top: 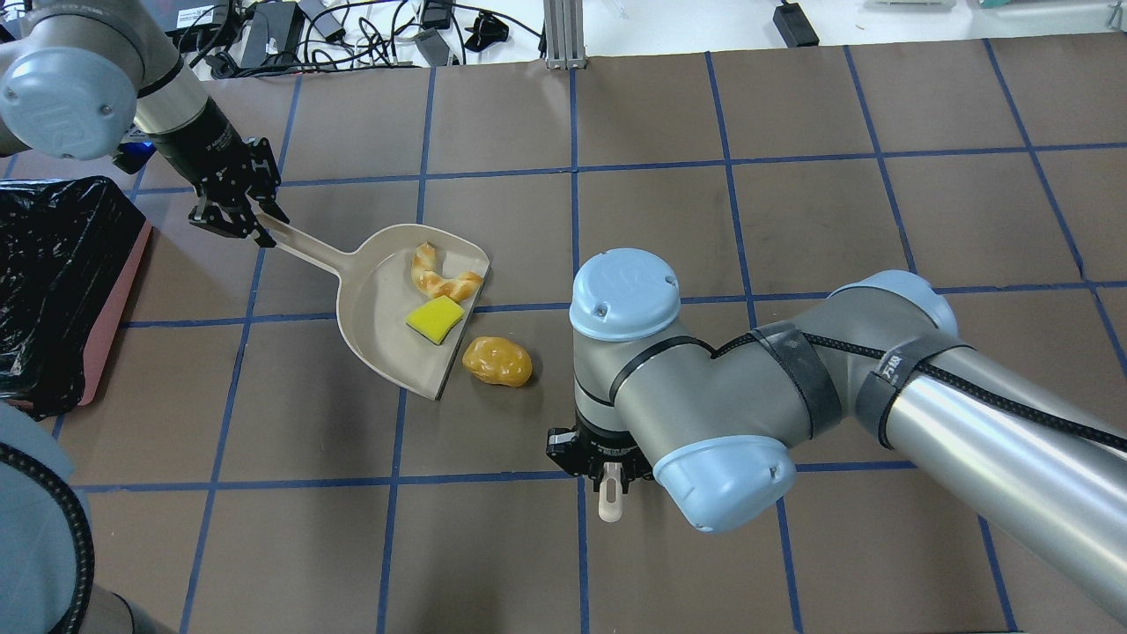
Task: Sweep and dump trash into bin
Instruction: 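Pull the dustpan nearer with the left gripper while the right brush approaches the potato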
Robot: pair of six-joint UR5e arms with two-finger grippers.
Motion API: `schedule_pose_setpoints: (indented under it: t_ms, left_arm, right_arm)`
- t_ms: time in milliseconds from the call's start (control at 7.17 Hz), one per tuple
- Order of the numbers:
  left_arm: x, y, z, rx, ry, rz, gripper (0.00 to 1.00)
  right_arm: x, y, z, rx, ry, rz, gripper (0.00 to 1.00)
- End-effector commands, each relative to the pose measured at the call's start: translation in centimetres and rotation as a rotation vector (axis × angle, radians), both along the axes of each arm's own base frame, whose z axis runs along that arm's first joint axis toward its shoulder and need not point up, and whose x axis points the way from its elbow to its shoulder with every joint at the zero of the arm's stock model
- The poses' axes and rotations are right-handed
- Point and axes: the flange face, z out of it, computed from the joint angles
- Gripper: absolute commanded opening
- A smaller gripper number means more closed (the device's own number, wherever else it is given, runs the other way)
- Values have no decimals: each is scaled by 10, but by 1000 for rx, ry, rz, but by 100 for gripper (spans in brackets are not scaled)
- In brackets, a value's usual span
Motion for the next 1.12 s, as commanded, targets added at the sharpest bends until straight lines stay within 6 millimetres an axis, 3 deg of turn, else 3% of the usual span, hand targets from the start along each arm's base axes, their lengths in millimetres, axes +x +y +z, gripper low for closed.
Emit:
schedule_pose_setpoints:
  t_ms: [0,279,697,837,976]
  left_arm:
    - [16,17,8,-9,8,-19,0]
    - [33,38,0,-2,29,-56,0]
    - [45,49,-34,-28,94,0,0]
    - [73,53,-40,-57,90,52,0]
    - [81,60,-43,-69,122,76,0]
  right_arm:
    - [11,2,-5,-19,-1,-20,0]
    - [26,9,-15,-22,7,-26,0]
    - [48,14,-33,-19,-12,-8,0]
    - [51,11,-34,-38,-21,-33,0]
    - [52,9,-32,-45,-24,-33,0]
